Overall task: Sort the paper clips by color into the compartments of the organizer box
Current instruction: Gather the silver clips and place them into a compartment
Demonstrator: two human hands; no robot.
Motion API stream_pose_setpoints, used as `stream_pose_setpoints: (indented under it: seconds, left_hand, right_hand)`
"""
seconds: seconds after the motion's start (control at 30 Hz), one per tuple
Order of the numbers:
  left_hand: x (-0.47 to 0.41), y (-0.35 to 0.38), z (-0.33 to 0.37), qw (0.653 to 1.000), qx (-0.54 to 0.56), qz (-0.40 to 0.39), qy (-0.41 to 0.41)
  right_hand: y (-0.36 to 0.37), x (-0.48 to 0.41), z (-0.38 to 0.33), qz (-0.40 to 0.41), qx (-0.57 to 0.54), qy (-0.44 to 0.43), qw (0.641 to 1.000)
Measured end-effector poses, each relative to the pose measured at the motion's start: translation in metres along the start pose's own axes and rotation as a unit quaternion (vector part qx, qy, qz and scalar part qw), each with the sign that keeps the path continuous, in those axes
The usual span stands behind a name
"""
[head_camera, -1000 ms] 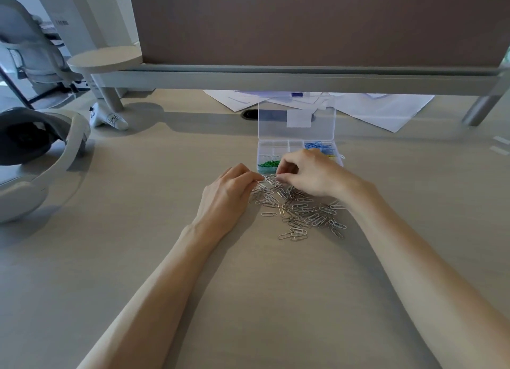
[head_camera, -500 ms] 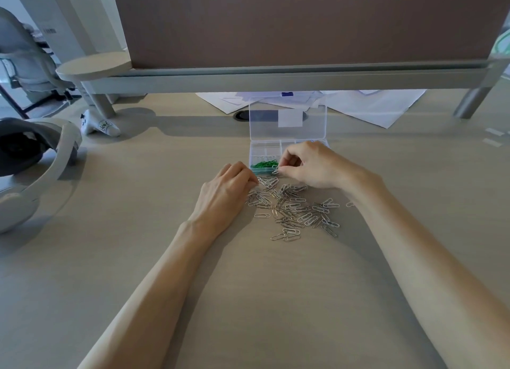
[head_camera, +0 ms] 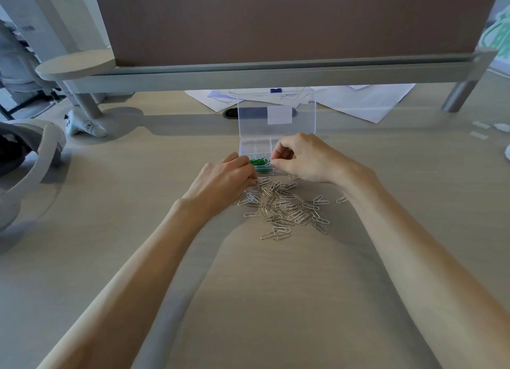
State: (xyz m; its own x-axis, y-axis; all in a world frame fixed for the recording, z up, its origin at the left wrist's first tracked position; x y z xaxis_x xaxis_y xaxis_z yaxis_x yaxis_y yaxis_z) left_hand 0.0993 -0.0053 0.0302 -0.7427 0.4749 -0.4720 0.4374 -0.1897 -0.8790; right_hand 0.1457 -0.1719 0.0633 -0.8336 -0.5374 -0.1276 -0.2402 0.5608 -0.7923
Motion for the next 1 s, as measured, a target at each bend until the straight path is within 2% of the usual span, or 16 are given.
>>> stream_pose_setpoints:
  seconds: [0.1, 0.2, 0.3, 0.37, 0.43, 0.5, 0.6, 0.67, 0.8, 1.0]
  left_hand:
    - [-0.009, -0.003, 0.007, 0.992, -0.094, -0.027, 0.075]
    - [-0.013, -0.003, 0.009, 0.978, -0.17, -0.044, 0.112]
    - [-0.015, 0.0, 0.006, 0.973, -0.192, -0.045, 0.123]
    - [-0.015, 0.002, 0.004, 0.978, -0.166, -0.048, 0.115]
    - [-0.014, 0.002, -0.001, 0.991, -0.105, -0.04, 0.075]
    - [-0.016, 0.001, -0.008, 1.0, -0.006, -0.03, -0.006]
    - [-0.021, 0.002, -0.023, 0.98, 0.132, -0.022, -0.15]
    - [-0.028, 0.004, -0.03, 0.961, 0.187, -0.019, -0.205]
    - [-0.045, 0.013, -0.043, 0.928, 0.236, -0.03, -0.285]
    - [-0.053, 0.034, -0.051, 0.925, 0.217, -0.059, -0.307]
  right_hand:
    - [0.001, -0.001, 0.001, 0.002, 0.007, 0.003, 1.0]
    - [0.0, -0.001, 0.002, 0.008, 0.008, 0.005, 1.0]
    - [0.0, -0.001, 0.002, 0.017, 0.011, 0.001, 1.0]
    - [0.002, -0.001, 0.002, 0.023, 0.019, 0.0, 1.0]
    - [0.002, -0.002, 0.003, 0.036, 0.027, 0.0, 0.999]
    - [0.001, -0.003, 0.006, 0.055, 0.029, 0.006, 0.998]
    - [0.0, -0.008, 0.009, 0.082, 0.019, 0.015, 0.996]
    - [0.002, -0.014, 0.009, 0.089, 0.025, 0.02, 0.996]
    - [0.006, -0.032, 0.008, 0.086, 0.053, 0.033, 0.994]
    - [0.017, -0.052, 0.01, 0.081, 0.096, 0.037, 0.991]
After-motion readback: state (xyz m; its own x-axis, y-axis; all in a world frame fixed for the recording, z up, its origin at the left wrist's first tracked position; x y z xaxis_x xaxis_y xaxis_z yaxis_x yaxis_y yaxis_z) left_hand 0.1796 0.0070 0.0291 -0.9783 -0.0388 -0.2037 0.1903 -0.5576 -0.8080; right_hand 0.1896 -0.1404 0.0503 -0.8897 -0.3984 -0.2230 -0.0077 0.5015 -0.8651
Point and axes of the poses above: each hand's wrist, its own x-axis away from the middle knuckle, its own y-axis out of the palm, z = x × y, the point moved 4 cm from there along -x, towards the middle knuckle, and after that the axes turned 2 degrees about -y, right-handed, at the moved point
